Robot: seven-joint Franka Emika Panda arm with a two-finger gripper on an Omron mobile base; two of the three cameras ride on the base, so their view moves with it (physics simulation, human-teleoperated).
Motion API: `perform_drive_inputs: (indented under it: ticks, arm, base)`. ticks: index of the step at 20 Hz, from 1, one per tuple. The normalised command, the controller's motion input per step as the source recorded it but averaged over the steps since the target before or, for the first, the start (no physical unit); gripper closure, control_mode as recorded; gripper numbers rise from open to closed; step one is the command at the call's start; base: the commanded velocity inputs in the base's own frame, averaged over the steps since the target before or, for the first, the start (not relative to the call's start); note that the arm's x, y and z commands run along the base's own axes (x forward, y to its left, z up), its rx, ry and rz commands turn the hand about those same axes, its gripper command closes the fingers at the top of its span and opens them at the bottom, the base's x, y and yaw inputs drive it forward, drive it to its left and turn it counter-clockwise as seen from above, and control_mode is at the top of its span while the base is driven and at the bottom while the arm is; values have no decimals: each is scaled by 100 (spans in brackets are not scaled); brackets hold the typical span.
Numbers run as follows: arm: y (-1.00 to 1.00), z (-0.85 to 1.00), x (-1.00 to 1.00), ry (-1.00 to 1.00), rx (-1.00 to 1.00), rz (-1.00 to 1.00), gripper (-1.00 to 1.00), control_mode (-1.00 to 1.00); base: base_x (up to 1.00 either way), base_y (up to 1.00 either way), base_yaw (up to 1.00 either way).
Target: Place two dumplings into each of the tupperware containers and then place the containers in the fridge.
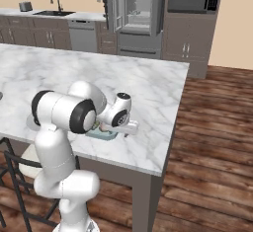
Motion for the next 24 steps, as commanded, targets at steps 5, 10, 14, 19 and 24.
perform_drive_inputs:
  ticks: [5, 10, 14, 19, 24]
  arm:
    - [2, -41, -2, -1, -5, -7, 100, -100]
    - [23, -37, -12, 0, 0, -12, 100, -100]
    - [48, 0, -26, 0, 1, -4, 100, -100]
    - [33, 37, -22, -1, 2, 0, 100, -100]
    - [-8, 100, -78, -11, 14, 0, 100, -100]
  base:
    - [0, 0, 0]
    - [0, 0, 0]
    - [0, 0, 0]
    - [0, 0, 0]
    - [0, 0, 0]
